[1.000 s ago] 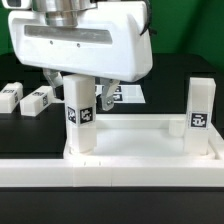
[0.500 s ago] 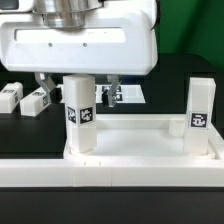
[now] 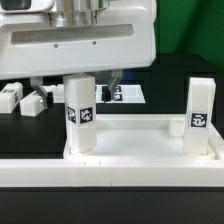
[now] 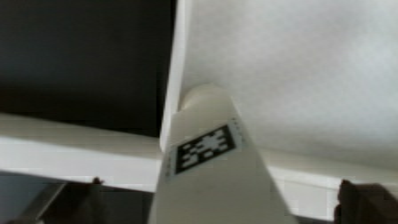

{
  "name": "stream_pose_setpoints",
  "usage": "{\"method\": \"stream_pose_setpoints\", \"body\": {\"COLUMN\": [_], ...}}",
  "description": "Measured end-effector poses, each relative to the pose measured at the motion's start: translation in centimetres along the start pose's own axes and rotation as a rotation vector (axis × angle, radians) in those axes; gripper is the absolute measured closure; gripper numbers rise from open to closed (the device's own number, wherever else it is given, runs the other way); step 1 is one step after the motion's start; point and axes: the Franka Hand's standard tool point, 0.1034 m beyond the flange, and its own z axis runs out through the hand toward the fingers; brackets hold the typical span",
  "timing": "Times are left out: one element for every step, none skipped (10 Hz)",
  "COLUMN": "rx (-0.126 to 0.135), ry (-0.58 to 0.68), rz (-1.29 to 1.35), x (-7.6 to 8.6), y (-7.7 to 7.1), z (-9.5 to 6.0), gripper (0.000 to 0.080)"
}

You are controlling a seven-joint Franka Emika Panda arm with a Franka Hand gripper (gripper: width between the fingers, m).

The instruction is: Assemble desk

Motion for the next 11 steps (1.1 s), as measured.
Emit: {"method": "stream_pose_setpoints", "body": {"rx": [-0.011, -0.019, -0.019, -0.019, -0.019, -0.019, -0.019, -0.019, -0.018, -0.017, -0.016], "ry": [-0.004, -0.008, -0.008, -0.009, -0.009, -0.009, -0.009, -0.009, -0.008, -0.007, -0.006], "rz": [-0.090, -0.137, -0.135, -0.135, -0.134, -0.119, -0.105, -0.105, -0.085, 0.028, 0.126], "x": [0.00, 0.01, -0.03, -0.04, -0.04, -0.04, -0.06, -0.06, -0.05, -0.04, -0.05], "y": [0.19, 0.23, 0.28, 0.28, 0.29, 0.27, 0.27, 0.27, 0.24, 0.21, 0.21], "z": [-0.08, -0.08, -0.04, -0.02, -0.01, 0.00, 0.02, 0.02, 0.03, 0.05, 0.05], "gripper": [0.0150, 0.0150, 0.0150, 0.0240, 0.0240, 0.0419, 0.0511, 0.0511, 0.0511, 0.0511, 0.0511]}}
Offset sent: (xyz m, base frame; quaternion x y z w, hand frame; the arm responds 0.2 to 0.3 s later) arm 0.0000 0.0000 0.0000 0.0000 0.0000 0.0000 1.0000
